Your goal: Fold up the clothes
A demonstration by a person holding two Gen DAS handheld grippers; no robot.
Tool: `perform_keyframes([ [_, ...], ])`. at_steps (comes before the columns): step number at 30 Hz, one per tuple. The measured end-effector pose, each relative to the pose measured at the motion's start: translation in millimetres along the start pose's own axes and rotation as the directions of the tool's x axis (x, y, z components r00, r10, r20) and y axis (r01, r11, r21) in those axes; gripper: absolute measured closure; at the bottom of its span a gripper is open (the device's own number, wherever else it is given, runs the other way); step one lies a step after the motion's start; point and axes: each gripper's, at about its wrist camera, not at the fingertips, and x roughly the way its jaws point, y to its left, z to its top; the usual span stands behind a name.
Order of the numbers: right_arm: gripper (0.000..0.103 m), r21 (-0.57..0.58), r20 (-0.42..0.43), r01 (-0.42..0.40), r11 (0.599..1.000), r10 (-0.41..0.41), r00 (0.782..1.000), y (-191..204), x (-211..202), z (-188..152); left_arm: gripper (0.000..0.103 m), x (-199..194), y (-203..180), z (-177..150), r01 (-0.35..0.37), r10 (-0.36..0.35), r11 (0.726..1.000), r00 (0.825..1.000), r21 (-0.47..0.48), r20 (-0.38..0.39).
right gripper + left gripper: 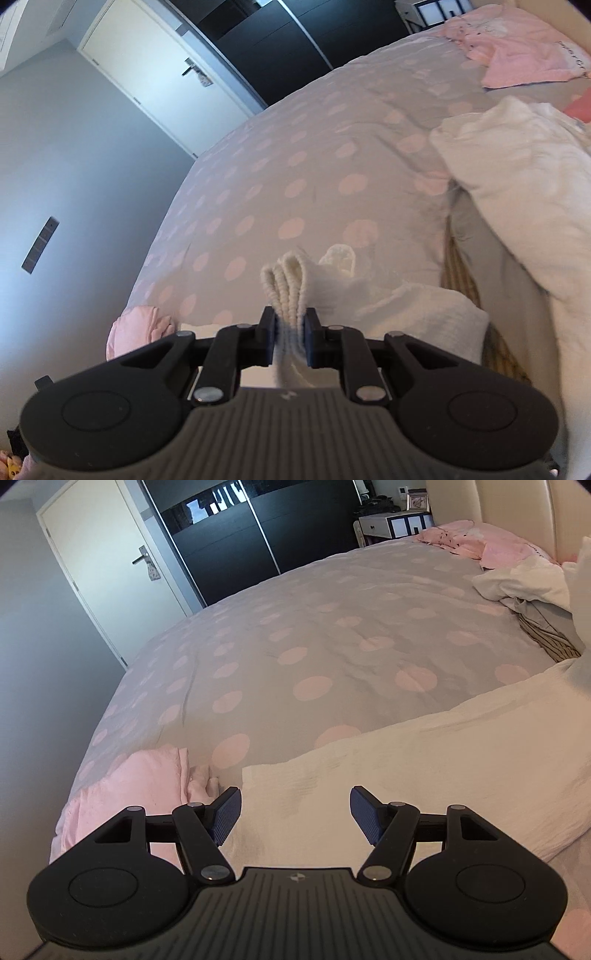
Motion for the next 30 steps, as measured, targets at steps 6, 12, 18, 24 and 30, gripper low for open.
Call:
perform_keyframes([
  [6, 0.085, -0.079, -0.059, -0.049, 0.996, 0.044, 0.997, 81, 60, -10, 0.039, 11, 12, -11, -0.02, 0.019, 1.0, 0.998, -0.018, -0.062],
  [12, 0.085, -0.13, -0.108, -0.112, 0.985, 0.098, 0.989, 156, 119, -19, 0.051, 25, 37, -35, -0.033, 0.024, 0.998, 0.988, -0.057, -0.151],
  [18, 0.085, -0.135, -0.162, -0.147, 0.98, 0.125, 0.979, 218, 191, -34, 0.071, 41, 54, -51, -0.065, 0.048, 0.996, 0.966, -0.058, -0.254],
  [24, 0.085, -0.132, -0.217, -0.203, 0.97, 0.172, 0.961, 273, 260, -55, 0.072, 46, 70, -64, -0.103, 0.078, 0.992, 0.955, -0.072, -0.287],
  [30, 0.085, -0.134, -0.289, -0.182, 0.974, 0.137, 0.948, 303, 335, -85, 0.072, 51, 91, -75, -0.118, 0.073, 0.983, 0.953, -0.14, -0.294],
])
